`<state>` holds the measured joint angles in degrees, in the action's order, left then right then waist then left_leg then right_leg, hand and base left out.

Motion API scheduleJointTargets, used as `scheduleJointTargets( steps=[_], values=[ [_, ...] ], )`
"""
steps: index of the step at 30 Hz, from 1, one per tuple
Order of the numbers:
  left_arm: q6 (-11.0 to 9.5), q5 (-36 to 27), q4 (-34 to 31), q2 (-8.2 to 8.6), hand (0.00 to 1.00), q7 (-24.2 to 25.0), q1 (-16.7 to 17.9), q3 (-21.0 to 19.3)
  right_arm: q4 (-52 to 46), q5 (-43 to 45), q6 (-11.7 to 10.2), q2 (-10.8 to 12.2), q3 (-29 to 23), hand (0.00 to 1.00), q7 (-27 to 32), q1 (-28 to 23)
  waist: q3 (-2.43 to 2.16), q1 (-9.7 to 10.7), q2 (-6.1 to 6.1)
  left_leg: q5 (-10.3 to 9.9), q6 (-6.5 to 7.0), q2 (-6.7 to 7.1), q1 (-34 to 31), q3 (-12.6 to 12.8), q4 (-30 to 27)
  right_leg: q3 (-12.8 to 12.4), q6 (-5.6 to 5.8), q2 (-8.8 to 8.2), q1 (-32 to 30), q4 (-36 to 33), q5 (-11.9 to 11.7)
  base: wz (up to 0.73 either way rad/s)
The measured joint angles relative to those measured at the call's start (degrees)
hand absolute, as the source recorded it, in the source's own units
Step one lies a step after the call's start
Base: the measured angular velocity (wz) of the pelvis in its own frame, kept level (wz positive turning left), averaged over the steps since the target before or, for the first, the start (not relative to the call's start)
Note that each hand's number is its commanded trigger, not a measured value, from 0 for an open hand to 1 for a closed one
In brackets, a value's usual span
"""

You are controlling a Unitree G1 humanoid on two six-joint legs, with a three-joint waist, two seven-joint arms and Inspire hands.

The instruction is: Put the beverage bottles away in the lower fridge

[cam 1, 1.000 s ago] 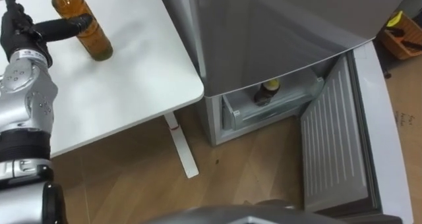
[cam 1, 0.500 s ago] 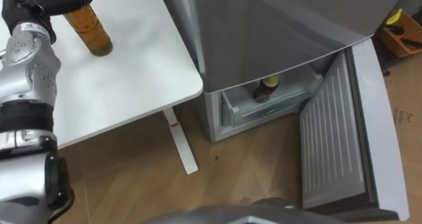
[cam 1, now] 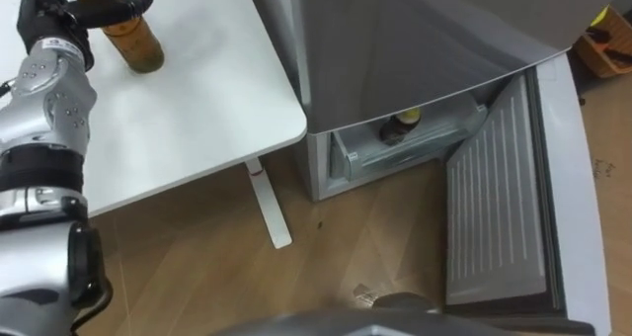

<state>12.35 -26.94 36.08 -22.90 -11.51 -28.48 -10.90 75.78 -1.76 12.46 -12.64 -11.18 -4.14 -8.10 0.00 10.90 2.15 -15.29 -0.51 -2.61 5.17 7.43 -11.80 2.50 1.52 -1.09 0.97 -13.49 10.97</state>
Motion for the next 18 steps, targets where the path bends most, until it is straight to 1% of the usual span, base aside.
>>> scheduleJointTargets(
  steps=[3,4,5,6,7,11,15,16,18],
  values=[
    [0.0,0.05,0.43,0.0,0.0,0.13,-0.02,-0.06,-0.12,0.02,0.01,0.02,0.26,0.0,0.02,0.08,0.03,-0.03,-0.06,0.0,0.0,0.0,-0.07,0.04,0.01,-0.07,0.0,0.01,-0.16,-0.02,0.0,0.0],
    [0.0,0.05,0.8,0.0,0.4,0.37,-0.02,-0.05,-0.13,0.01,0.0,0.03,0.43,0.0,0.0,0.11,0.04,-0.02,-0.08,0.0,0.0,0.0,-0.19,0.05,-0.02,-0.08,0.0,0.01,-0.27,-0.03,0.0,0.0],
    [0.0,0.05,1.05,0.0,0.66,0.69,-0.02,-0.05,-0.2,-0.02,0.0,0.05,0.49,0.0,-0.06,0.13,0.02,-0.04,-0.13,0.0,0.0,0.0,-0.51,0.06,-0.06,-0.08,0.0,0.0,-0.59,-0.12,0.0,0.0],
    [0.0,0.04,1.2,0.0,0.89,0.81,-0.06,-0.06,-0.2,-0.18,0.0,0.05,0.6,0.0,-0.09,0.15,0.05,-0.1,-0.17,0.01,0.01,0.0,-0.62,0.06,-0.06,-0.09,0.0,0.0,-0.78,-0.18,0.0,0.0],
    [0.0,0.04,2.2,0.0,1.0,1.0,-0.43,-0.05,-0.17,-0.57,0.01,0.05,0.95,0.0,-0.18,0.16,0.11,-0.16,-0.32,0.04,-0.01,0.0,-0.71,0.06,-0.06,-0.09,0.0,0.0,-0.9,-0.21,0.0,0.0],
    [-0.01,-1.08,4.68,-0.01,1.0,1.04,-1.36,0.29,-0.16,-1.57,0.0,0.05,1.79,0.0,-0.21,0.18,0.01,-0.17,-0.8,0.1,-0.01,0.0,-1.5,0.05,-1.07,-0.07,-0.01,-0.06,-1.17,-0.2,-0.01,0.0],
    [-0.04,-1.67,6.1,-0.07,1.0,1.63,-1.94,0.71,-0.14,-2.3,-0.33,0.05,3.17,0.0,-0.11,0.21,0.04,-0.21,-0.92,0.09,-0.01,0.0,-1.71,0.02,-1.23,-0.01,-0.05,-0.07,-1.25,-0.2,-0.03,0.0],
    [-0.04,-1.67,6.85,-0.43,1.0,2.05,-2.18,1.33,-0.14,-2.45,-0.43,0.05,3.21,0.0,-0.11,0.21,0.04,-0.22,-0.91,0.09,-0.01,0.0,-1.81,0.02,-1.38,0.0,-0.05,-0.08,-1.26,-0.2,-0.03,0.0],
    [0.0,-1.72,7.64,-0.58,1.0,2.22,-2.77,2.41,-0.14,-2.52,-0.47,0.05,3.26,0.0,-0.06,0.24,0.04,-0.26,-0.91,0.09,-0.01,0.0,-2.06,0.02,-1.62,0.14,-0.05,-0.13,-1.3,-0.2,-0.03,0.04]
  ],
)
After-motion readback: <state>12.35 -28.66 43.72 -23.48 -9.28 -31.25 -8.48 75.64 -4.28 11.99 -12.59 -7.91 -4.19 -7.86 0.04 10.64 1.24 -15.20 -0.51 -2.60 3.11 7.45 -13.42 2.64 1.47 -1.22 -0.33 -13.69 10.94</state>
